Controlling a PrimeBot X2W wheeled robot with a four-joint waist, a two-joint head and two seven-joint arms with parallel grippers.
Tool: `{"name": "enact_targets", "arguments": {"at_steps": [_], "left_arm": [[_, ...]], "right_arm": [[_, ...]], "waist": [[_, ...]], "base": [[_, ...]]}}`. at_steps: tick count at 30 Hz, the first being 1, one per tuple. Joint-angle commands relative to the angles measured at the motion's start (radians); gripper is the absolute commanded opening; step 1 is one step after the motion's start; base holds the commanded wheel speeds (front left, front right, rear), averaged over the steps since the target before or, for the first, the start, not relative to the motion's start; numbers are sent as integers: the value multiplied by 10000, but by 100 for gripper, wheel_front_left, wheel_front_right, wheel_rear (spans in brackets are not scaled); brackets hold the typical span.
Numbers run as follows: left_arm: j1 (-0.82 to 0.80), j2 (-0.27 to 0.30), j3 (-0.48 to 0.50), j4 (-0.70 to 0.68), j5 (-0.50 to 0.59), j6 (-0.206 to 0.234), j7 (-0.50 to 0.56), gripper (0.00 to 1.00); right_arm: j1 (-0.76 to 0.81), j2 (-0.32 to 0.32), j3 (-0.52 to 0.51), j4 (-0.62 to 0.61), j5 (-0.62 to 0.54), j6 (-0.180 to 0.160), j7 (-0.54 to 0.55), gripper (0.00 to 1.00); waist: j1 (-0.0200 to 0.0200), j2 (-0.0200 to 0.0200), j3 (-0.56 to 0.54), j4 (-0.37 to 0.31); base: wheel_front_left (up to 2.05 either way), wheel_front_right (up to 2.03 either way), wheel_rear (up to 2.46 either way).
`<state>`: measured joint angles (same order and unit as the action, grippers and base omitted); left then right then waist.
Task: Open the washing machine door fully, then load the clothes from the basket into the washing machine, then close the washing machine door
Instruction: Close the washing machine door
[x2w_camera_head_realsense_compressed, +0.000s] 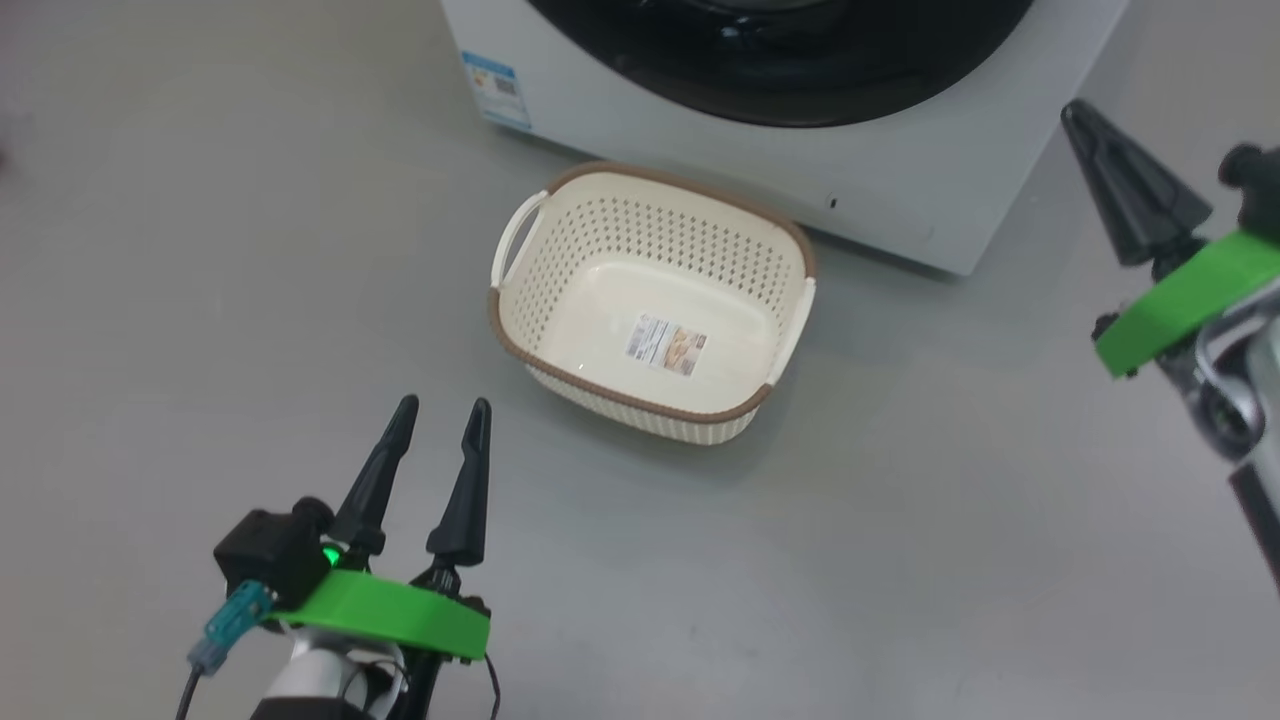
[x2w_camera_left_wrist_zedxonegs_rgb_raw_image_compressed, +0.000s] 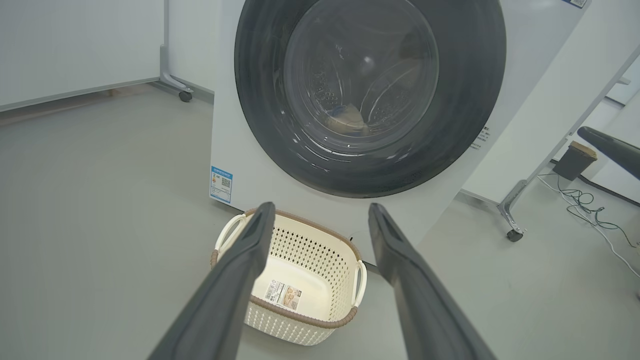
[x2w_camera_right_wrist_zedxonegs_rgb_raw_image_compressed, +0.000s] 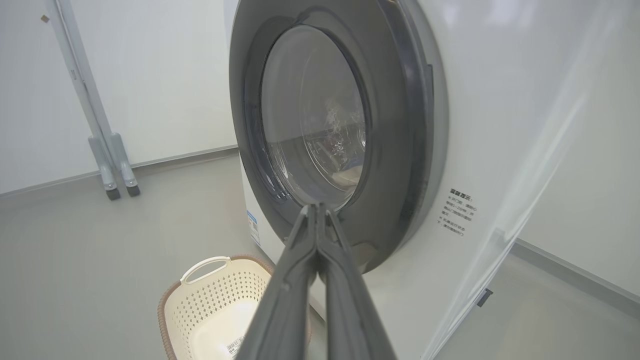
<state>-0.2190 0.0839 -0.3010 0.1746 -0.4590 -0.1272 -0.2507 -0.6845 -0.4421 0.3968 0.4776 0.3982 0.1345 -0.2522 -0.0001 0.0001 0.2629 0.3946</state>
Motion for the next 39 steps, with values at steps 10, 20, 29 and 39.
{"name": "enact_targets", "arguments": {"at_steps": [10,20,29,39], "left_arm": [[724,602,465,-113,374,-35,-111,100],[1419,705,543,-169,487,-35,-111,100],[1525,659,913,-345,608,-35,-111,100],[1714,553,1243,-369,719,-35,-111,100]], "right_arm": [[3532,920,-1526,-1845,-631,-38,-94,0],[5764,1732,-3289,-3186,-1188,-38,-95,9],[7240,2795,-4712,-4069,-1781,-38,-95,0],[7604,3194,-5227,-4258,-2100,-38,-95,100]], "waist": [[1,-1,-2306,-2214],[1,-1,-2889,-3228],[1,-1,-2968,-3783],[1,-1,-2977,-3938]], "base": [[0,0,0],[0,0,0],[0,0,0],[0,0,0]]}}
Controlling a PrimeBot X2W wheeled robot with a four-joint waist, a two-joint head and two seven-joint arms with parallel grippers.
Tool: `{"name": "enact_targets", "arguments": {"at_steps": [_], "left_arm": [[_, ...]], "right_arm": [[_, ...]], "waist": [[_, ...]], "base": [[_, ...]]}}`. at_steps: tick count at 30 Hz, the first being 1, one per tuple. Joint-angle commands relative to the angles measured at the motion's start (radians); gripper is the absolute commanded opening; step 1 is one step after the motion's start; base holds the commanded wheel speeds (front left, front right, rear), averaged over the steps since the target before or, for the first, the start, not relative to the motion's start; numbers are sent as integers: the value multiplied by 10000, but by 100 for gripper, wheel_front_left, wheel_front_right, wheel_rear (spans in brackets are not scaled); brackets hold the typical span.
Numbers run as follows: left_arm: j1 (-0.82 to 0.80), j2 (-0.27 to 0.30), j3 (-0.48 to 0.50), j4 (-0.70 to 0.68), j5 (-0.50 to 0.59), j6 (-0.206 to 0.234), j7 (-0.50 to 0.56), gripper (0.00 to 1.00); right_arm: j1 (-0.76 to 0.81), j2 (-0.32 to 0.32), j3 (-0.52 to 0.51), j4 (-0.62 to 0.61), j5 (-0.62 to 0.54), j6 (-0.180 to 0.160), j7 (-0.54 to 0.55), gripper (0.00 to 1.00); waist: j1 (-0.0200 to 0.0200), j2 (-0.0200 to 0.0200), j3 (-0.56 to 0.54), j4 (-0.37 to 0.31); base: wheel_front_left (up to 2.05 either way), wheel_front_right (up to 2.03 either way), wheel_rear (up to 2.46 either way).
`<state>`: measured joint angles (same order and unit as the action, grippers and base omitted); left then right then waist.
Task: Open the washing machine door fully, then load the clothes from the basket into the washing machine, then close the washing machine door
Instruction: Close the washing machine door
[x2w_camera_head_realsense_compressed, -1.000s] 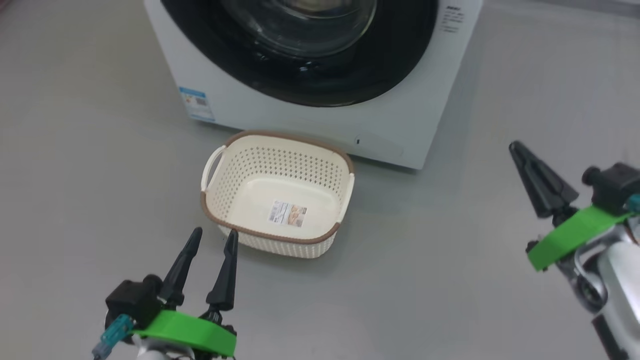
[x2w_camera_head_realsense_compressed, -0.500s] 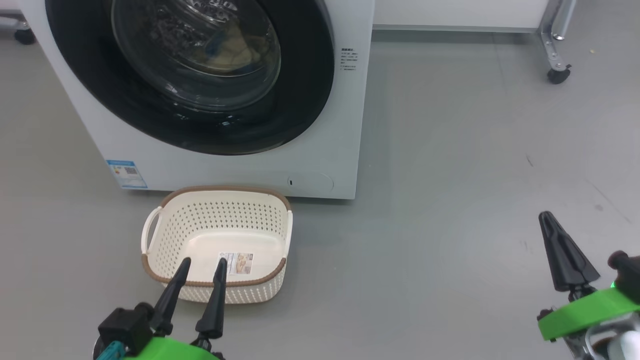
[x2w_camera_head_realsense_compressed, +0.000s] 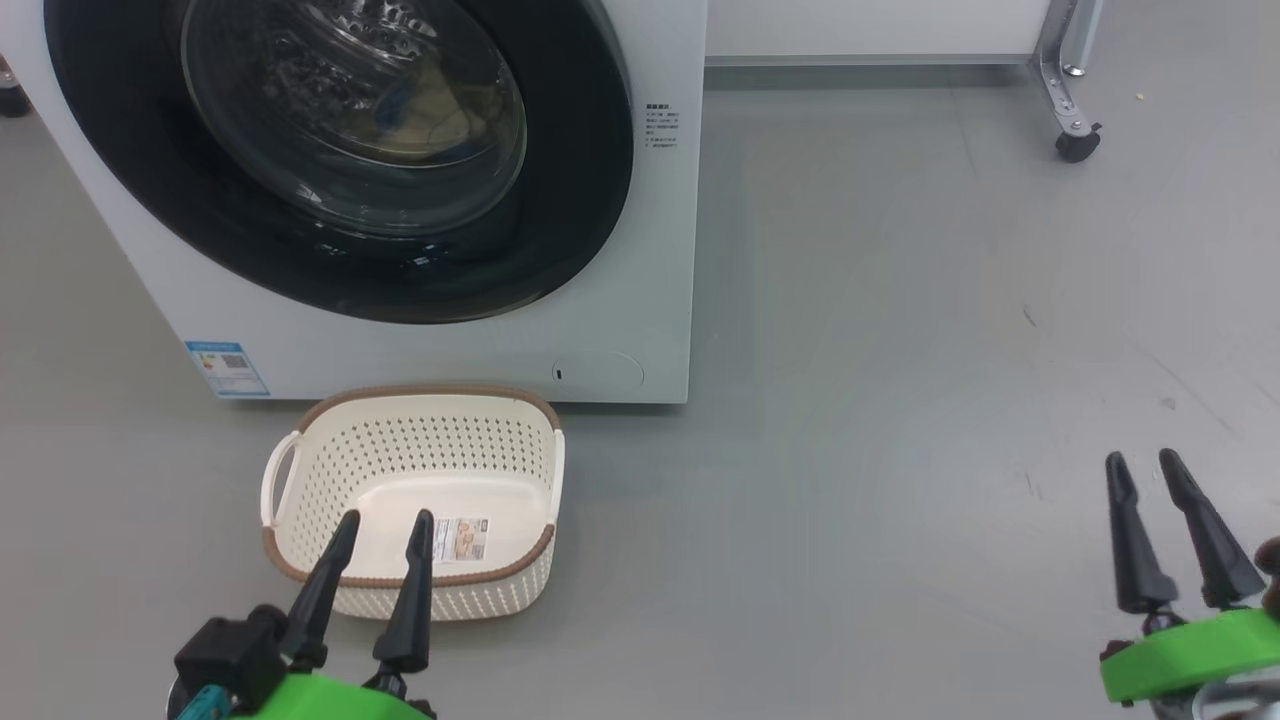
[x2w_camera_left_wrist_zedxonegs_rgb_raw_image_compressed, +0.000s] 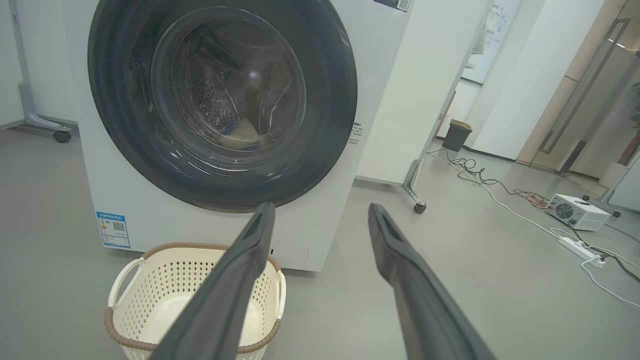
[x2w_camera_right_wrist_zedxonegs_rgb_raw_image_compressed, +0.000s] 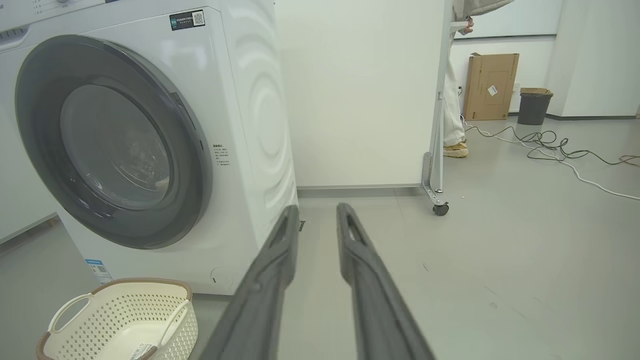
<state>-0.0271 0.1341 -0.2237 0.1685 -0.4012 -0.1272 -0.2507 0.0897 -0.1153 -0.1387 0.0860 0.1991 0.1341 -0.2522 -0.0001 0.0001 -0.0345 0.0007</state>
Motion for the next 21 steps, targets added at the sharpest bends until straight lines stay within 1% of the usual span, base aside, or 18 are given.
{"name": "enact_targets", "arguments": {"at_steps": [1,9,21], "left_arm": [[-191,45,491,-304,162,-35,-111,100],[-140,0,628,-275,318,-35,-111,100],[-153,-64,707,-270,397,-35,-111,100]], "right_arm": [[-117,-49,116,-336,-147,-34,-95,100],[-67,95,77,-311,-278,-34,-95,100],[-101,105,116,-261,-254,-34,-95,100]], "waist": [[1,-1,-6,-3],[1,-1,12,-5],[1,-1,3,31]], "base": [[0,0,0],[0,0,0],[0,0,0]]}}
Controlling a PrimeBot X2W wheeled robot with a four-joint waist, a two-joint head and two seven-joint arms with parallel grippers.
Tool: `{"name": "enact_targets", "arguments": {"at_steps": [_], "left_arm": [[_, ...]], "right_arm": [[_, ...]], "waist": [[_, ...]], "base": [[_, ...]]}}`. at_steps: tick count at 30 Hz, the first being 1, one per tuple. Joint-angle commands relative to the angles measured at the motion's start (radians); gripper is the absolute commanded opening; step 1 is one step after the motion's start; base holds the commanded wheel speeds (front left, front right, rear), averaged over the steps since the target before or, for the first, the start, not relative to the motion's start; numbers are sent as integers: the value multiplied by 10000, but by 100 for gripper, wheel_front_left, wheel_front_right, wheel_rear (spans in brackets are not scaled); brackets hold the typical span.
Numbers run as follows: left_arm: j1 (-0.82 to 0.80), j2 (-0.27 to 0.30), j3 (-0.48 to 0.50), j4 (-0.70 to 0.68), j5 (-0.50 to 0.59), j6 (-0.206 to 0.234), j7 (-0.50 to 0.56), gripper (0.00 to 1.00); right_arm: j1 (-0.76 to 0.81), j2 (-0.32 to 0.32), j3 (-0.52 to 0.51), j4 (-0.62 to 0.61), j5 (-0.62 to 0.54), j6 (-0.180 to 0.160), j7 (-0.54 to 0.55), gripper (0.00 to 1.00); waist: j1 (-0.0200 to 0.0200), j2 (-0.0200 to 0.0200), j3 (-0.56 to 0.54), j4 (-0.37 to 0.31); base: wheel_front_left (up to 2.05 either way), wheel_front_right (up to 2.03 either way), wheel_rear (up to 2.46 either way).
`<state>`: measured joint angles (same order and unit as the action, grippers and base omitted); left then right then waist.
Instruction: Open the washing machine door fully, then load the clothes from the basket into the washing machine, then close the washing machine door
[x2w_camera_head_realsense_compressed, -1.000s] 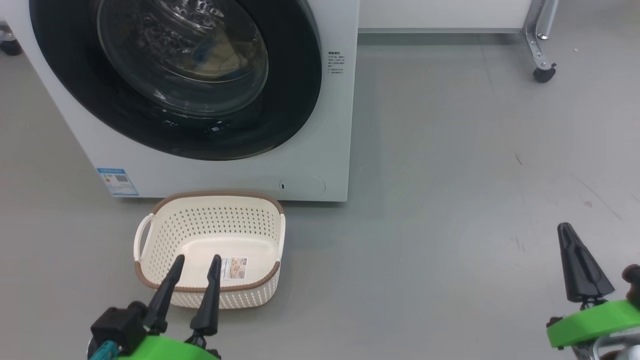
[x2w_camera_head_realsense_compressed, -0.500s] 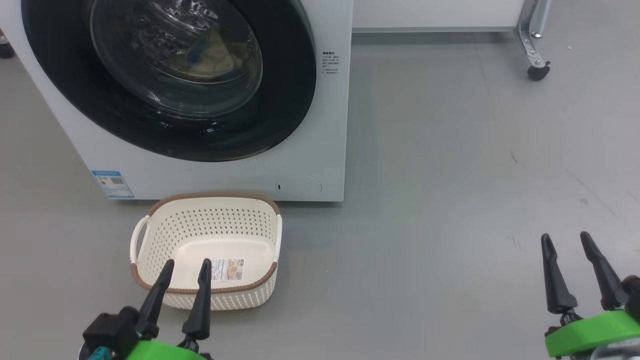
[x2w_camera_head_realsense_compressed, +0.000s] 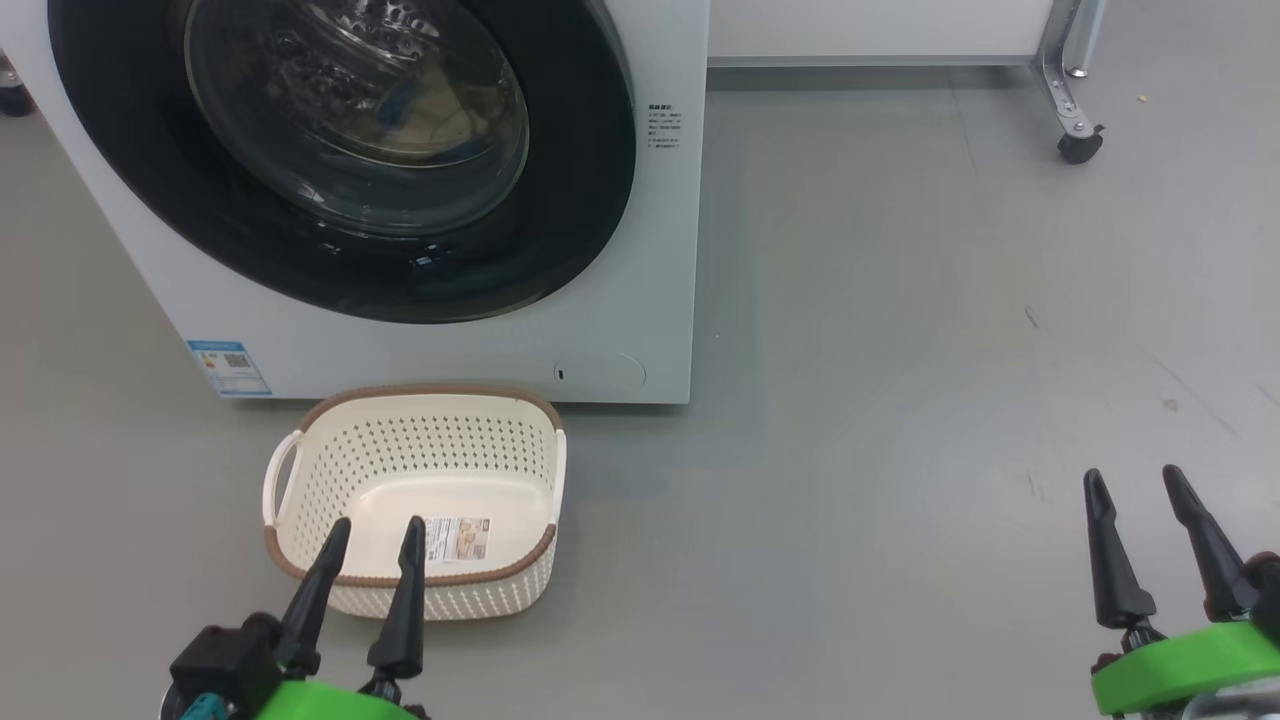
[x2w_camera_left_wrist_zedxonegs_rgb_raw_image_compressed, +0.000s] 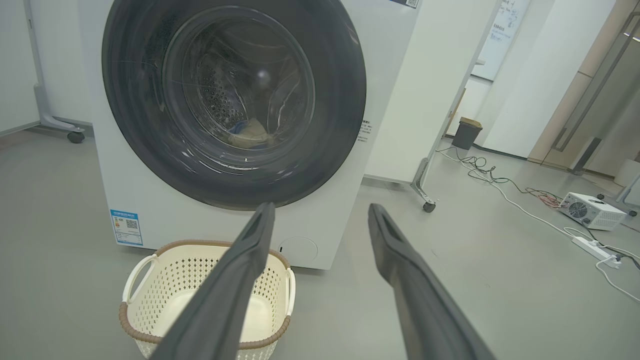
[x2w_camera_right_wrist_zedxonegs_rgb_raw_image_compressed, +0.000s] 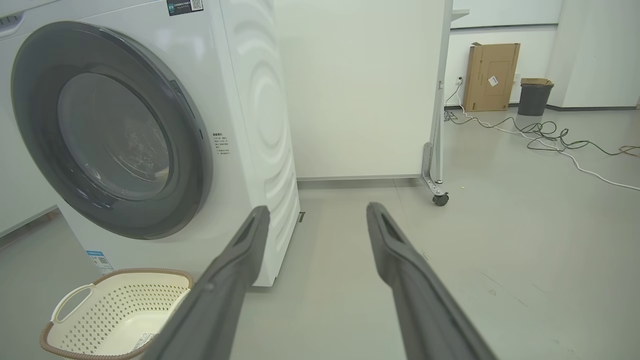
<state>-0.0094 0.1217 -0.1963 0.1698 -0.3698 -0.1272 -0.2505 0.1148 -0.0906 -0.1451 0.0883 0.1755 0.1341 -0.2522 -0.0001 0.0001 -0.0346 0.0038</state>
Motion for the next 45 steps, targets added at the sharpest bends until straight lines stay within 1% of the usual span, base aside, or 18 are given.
{"name": "enact_targets", "arguments": {"at_steps": [1,7,38,45], "left_arm": [[-333,59,436,-284,87,-35,-113,100],[-328,6,463,-159,-26,-35,-113,100],[-352,83,367,-61,-54,-35,-113,100],[-327,63,482,38,0,-35,-113,100]], "right_arm": [[-358,-143,181,-281,-14,-34,-95,100],[-348,-121,190,-265,-13,-34,-95,100],[-381,-146,209,-153,-29,-34,-95,100],[-386,-177,260,-92,-24,-34,-95,100]], "waist": [[1,-1,14,2],[1,-1,28,29],[1,-1,32,171],[1,-1,19,208]], "base": [[0,0,0],[0,0,0],[0,0,0],[0,0,0]]}}
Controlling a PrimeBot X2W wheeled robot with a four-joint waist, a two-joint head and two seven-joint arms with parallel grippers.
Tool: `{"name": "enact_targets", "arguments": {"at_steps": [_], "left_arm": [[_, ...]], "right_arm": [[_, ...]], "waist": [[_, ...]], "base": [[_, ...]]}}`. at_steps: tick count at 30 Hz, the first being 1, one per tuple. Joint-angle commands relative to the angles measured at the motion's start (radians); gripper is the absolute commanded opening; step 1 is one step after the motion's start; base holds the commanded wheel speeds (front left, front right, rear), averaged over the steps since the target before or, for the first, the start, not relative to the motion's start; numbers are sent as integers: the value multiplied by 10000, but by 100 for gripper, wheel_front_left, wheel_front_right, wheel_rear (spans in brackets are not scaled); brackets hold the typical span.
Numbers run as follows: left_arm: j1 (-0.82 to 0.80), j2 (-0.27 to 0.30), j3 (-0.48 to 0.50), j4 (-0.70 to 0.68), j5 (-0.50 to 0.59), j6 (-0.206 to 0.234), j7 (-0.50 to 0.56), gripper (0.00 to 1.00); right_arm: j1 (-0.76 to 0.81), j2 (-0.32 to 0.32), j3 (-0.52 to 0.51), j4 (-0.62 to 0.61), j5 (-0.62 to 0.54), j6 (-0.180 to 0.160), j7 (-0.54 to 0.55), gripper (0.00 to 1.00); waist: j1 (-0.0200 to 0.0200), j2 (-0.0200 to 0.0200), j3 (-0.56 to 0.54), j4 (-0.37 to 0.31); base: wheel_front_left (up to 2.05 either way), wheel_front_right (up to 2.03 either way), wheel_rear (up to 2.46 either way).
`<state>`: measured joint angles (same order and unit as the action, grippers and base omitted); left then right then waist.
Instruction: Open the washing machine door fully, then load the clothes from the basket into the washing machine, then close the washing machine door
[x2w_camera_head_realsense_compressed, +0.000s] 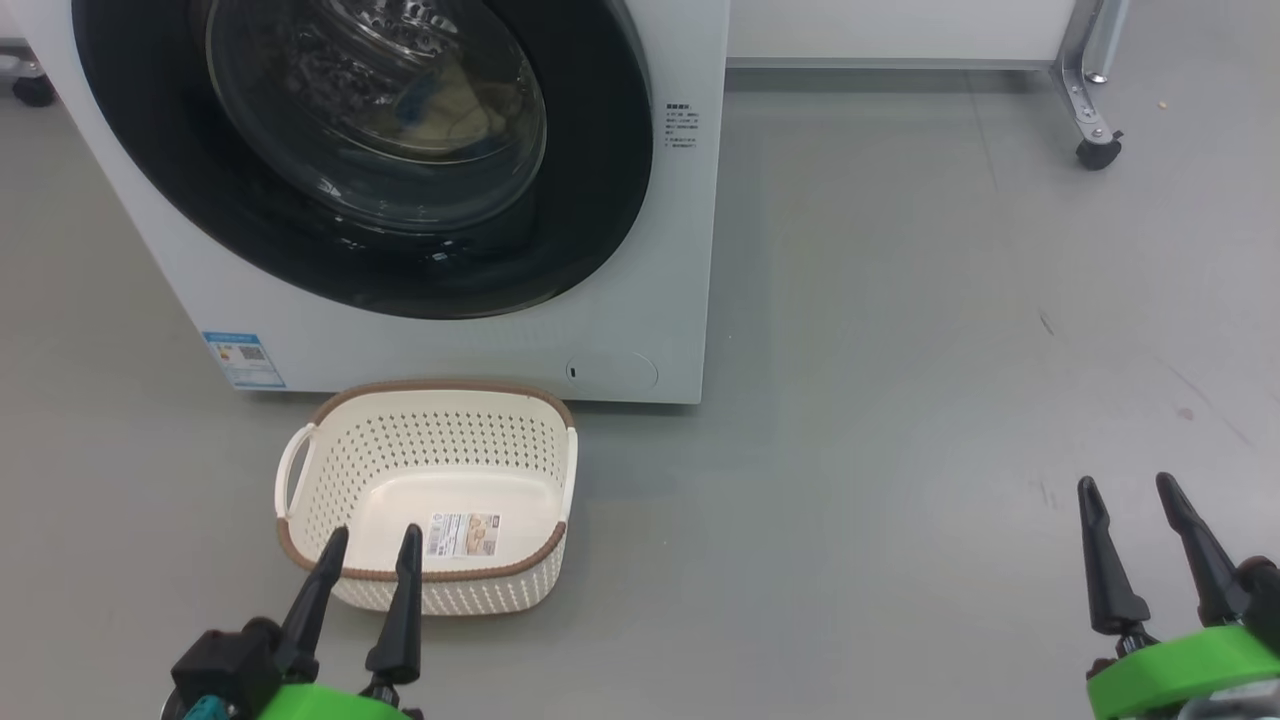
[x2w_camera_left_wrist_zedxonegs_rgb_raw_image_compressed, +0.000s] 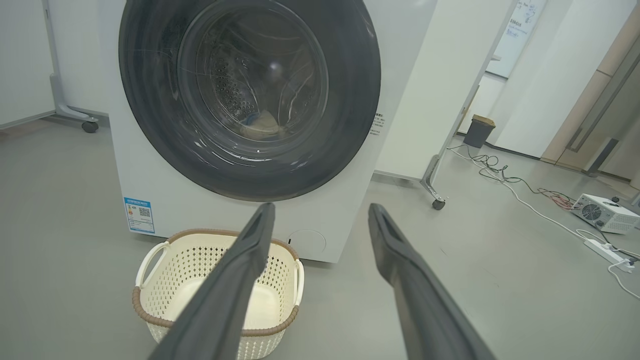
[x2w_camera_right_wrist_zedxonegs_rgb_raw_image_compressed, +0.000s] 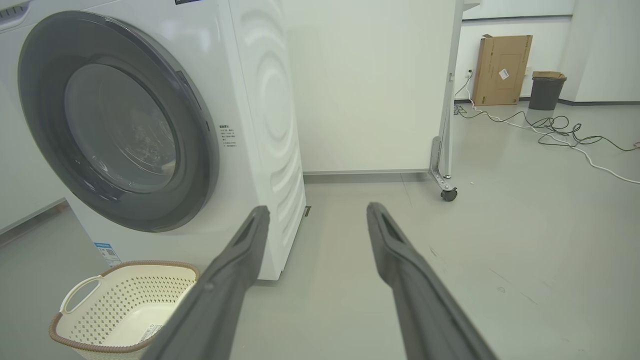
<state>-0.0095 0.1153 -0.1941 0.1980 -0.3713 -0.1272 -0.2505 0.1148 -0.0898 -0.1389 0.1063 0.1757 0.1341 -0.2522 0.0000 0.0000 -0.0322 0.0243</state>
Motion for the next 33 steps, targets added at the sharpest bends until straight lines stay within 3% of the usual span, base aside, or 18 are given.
{"name": "enact_targets", "arguments": {"at_steps": [1,31,32,33], "left_arm": [[-312,93,507,-226,31,-35,-113,100],[-183,190,465,-215,-215,-35,-113,100],[15,-16,31,78,-176,6,2,0],[20,-37,-3,230,-177,8,25,0]], "right_arm": [[-384,-188,204,-266,-26,-34,-95,100],[-327,-123,274,-258,-57,-34,-95,100],[2,6,88,114,1,0,2,0],[15,19,113,264,3,2,12,0]], "waist": [[0,0,-11,6],[0,0,100,145],[0,0,101,146],[0,0,102,146]], "base": [[0,0,0],[0,0,0],[0,0,0],[0,0,0]]}}
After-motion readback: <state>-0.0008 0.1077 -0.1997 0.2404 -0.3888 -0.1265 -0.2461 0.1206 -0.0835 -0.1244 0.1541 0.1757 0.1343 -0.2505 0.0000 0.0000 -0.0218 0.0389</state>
